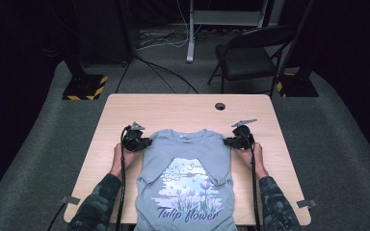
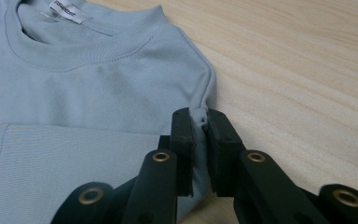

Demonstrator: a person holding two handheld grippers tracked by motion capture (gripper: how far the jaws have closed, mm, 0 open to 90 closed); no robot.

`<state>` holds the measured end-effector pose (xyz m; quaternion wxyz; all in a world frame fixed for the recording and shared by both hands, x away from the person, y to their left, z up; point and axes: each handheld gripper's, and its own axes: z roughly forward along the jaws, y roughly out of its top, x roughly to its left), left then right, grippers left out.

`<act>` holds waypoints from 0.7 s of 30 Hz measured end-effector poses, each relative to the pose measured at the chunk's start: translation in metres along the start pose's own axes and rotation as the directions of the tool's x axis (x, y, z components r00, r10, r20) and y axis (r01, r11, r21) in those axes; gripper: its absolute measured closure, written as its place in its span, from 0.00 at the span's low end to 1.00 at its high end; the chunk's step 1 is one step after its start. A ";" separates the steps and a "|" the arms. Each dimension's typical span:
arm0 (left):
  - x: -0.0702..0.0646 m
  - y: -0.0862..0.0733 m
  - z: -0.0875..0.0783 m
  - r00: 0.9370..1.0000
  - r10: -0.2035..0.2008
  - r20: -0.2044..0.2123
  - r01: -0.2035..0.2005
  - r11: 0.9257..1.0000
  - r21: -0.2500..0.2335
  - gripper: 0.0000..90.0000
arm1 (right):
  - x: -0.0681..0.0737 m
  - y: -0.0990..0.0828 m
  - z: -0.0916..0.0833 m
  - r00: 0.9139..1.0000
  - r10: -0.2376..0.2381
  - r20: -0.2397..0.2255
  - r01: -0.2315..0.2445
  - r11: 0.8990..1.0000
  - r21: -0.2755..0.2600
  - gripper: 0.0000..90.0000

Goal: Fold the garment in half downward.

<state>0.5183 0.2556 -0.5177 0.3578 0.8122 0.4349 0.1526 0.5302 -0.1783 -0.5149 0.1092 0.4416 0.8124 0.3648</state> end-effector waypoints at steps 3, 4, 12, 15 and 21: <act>-0.001 0.000 0.000 1.000 0.005 -0.004 -0.005 1.000 -0.001 0.91 | 0.001 0.000 0.000 1.000 -0.002 0.003 0.002 1.000 0.002 0.93; -0.001 0.000 0.000 1.000 0.007 -0.005 -0.007 1.000 -0.002 0.91 | 0.001 0.000 0.000 1.000 -0.005 0.006 0.005 1.000 0.004 0.93; -0.001 0.000 0.001 1.000 0.002 -0.017 -0.002 1.000 -0.013 0.92 | 0.003 0.002 0.000 0.999 -0.028 0.030 0.028 1.000 0.002 0.94; -0.001 0.001 0.002 1.000 0.011 -0.025 -0.011 1.000 -0.012 0.92 | 0.004 0.003 0.000 0.998 -0.038 0.042 0.037 0.999 0.002 0.94; -0.001 0.003 0.002 0.999 0.011 -0.033 -0.011 1.000 -0.019 0.92 | 0.004 0.006 0.000 0.997 -0.047 0.066 0.047 0.999 0.000 0.94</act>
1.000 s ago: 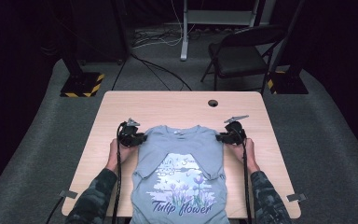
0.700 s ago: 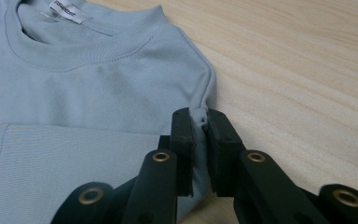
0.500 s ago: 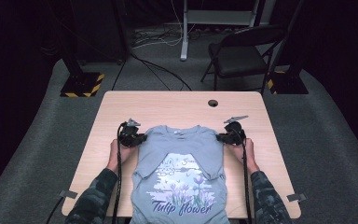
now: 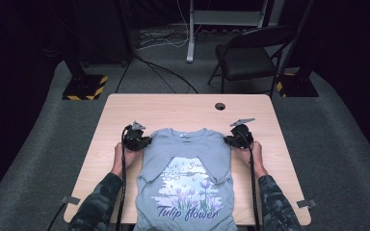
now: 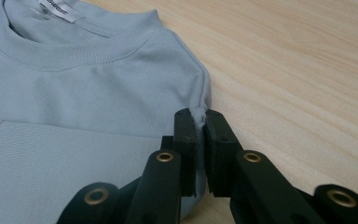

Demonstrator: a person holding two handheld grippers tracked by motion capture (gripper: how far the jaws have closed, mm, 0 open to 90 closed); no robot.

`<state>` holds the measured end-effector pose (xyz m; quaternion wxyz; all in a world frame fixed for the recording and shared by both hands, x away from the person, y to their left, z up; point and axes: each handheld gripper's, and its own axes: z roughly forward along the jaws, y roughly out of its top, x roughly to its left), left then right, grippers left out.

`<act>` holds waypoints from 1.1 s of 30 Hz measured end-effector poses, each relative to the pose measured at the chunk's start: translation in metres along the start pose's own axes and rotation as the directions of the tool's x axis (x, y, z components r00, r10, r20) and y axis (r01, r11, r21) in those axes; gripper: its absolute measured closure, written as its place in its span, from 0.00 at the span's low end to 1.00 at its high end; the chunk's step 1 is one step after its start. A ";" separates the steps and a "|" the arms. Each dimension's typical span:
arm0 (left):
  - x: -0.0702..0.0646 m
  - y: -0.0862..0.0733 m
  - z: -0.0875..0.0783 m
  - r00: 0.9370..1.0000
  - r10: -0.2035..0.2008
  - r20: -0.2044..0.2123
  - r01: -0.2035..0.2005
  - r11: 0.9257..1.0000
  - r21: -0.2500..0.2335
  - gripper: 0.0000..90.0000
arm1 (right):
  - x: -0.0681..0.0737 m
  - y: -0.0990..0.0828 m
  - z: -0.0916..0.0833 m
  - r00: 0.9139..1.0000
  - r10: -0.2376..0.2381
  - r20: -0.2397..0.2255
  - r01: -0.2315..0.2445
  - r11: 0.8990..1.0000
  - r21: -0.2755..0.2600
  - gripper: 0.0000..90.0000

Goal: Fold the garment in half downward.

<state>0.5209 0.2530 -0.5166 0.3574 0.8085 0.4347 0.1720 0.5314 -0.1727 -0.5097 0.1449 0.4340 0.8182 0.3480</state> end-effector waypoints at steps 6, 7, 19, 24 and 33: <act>0.001 0.006 -0.001 1.000 0.007 -0.010 -0.008 1.000 -0.012 0.92 | 0.001 0.006 -0.002 1.000 -0.011 0.025 0.012 1.000 -0.009 0.95; 0.001 0.007 -0.001 1.000 0.009 -0.011 -0.009 1.000 -0.013 0.92 | 0.001 0.006 -0.002 1.000 -0.012 0.028 0.013 1.000 -0.011 0.95; 0.003 0.019 0.000 0.999 0.017 -0.030 -0.018 1.000 -0.024 0.92 | 0.000 0.014 -0.004 0.997 -0.026 0.067 0.028 0.999 -0.031 0.95; 0.003 0.027 0.000 0.999 0.024 -0.040 -0.026 0.999 -0.032 0.92 | 0.000 0.022 -0.007 0.995 -0.047 0.093 0.051 0.998 -0.040 0.95; 0.005 0.043 -0.001 0.998 0.031 -0.060 -0.034 0.998 -0.049 0.92 | 0.001 0.036 -0.013 0.989 -0.061 0.136 0.071 0.995 -0.066 0.95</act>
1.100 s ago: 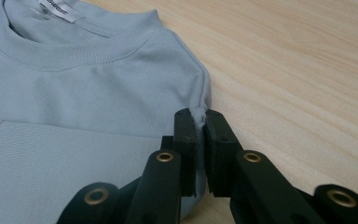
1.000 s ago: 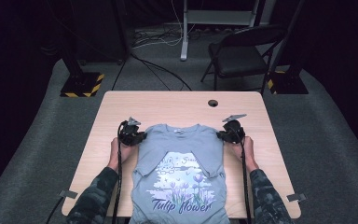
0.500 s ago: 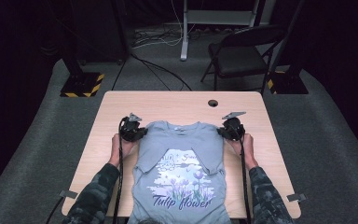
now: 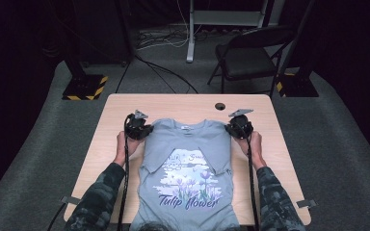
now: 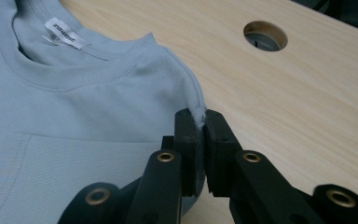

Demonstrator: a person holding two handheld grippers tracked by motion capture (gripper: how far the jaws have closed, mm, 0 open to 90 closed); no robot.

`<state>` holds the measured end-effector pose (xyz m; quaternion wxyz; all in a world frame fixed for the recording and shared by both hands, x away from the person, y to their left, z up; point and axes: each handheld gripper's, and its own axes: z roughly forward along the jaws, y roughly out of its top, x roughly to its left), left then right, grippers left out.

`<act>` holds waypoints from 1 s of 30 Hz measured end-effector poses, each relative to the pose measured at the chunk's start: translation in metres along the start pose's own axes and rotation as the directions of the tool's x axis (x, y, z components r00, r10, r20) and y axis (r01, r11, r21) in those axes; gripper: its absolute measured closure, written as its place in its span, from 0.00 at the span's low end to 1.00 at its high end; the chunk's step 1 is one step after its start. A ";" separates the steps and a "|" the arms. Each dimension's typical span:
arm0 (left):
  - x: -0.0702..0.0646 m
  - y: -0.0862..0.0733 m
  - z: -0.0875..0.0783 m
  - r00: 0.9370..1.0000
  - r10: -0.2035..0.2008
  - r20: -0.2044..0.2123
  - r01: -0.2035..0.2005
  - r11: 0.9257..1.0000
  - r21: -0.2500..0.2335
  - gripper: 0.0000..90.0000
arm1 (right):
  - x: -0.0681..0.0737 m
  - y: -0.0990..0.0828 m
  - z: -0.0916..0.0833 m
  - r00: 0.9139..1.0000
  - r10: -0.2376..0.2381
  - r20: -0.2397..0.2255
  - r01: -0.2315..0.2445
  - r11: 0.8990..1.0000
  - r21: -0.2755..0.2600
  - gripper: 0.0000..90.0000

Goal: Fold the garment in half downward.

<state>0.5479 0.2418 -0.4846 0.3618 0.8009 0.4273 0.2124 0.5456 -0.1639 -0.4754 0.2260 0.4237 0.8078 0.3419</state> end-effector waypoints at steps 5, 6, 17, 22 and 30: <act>0.003 0.012 -0.003 1.000 0.005 -0.015 -0.005 1.000 -0.017 0.92 | -0.001 0.009 -0.005 1.000 -0.014 0.027 0.015 1.000 -0.027 0.95; 0.003 0.015 -0.004 1.000 0.008 -0.020 -0.008 1.000 -0.023 0.92 | -0.001 0.010 -0.006 0.999 -0.015 0.030 0.016 0.999 -0.034 0.95; 0.005 0.049 -0.022 0.998 0.013 -0.056 -0.019 0.994 -0.105 0.93 | -0.003 0.035 -0.033 0.997 -0.016 0.079 0.027 0.990 -0.137 0.95; 0.004 0.064 -0.039 0.998 0.013 -0.061 -0.023 0.986 -0.162 0.93 | -0.003 0.045 -0.051 0.995 -0.022 0.098 0.041 0.980 -0.195 0.95; -0.002 0.063 -0.069 1.000 0.012 -0.018 -0.016 0.976 -0.219 0.93 | 0.002 0.049 -0.084 0.996 -0.035 0.078 0.055 0.961 -0.269 0.95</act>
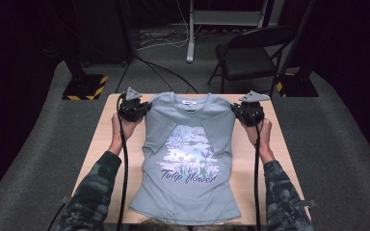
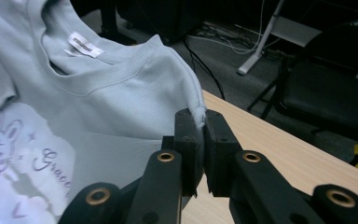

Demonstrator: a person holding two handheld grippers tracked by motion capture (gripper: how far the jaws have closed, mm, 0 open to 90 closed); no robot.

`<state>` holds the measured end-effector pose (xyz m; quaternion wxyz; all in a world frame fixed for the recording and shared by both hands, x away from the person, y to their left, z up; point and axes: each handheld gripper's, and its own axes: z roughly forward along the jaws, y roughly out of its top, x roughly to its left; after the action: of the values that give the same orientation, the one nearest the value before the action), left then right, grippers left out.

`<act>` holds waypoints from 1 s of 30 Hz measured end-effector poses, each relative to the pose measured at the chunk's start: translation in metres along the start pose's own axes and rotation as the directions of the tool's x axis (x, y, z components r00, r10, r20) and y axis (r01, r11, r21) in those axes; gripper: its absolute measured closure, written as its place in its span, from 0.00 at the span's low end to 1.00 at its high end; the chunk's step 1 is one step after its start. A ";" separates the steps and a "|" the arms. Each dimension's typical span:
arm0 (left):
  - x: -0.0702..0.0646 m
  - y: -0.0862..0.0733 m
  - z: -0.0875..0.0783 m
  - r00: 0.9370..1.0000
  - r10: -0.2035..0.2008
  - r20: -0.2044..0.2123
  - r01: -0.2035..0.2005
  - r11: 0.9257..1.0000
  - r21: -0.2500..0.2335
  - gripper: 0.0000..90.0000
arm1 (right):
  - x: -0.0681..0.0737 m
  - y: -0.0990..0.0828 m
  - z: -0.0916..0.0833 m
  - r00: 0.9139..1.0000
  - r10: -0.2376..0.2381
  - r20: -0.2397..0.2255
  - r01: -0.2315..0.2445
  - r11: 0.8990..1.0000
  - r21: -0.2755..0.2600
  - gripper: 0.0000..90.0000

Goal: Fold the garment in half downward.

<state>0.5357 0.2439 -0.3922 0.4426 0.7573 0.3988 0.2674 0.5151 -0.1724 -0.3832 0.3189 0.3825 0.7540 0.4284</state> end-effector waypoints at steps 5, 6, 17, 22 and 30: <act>-0.004 -0.008 -0.021 0.999 -0.029 0.044 0.029 1.000 -0.005 0.93 | 0.010 -0.001 -0.022 0.999 -0.024 -0.030 0.024 0.999 -0.021 0.95; -0.005 -0.009 -0.025 0.998 -0.034 0.055 0.034 0.999 -0.007 0.93 | 0.012 -0.002 -0.027 0.999 -0.027 -0.037 0.026 0.999 -0.024 0.95; -0.018 -0.034 -0.069 0.983 -0.081 0.163 0.077 0.997 0.030 0.93 | 0.038 -0.025 -0.073 0.989 -0.051 -0.136 0.054 0.998 0.018 0.95; -0.025 -0.054 -0.082 0.974 -0.106 0.202 0.093 0.993 0.071 0.93 | 0.049 -0.044 -0.088 0.980 -0.046 -0.193 0.058 0.997 0.058 0.95; -0.037 -0.100 -0.088 0.951 -0.175 0.254 0.136 0.977 0.165 0.93 | 0.069 -0.078 -0.096 0.962 -0.033 -0.269 0.074 0.987 0.144 0.95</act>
<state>0.4125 0.2821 -0.4421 0.4554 0.7828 0.4127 0.0974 0.3791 -0.1786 -0.4217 0.1961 0.3241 0.8305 0.4083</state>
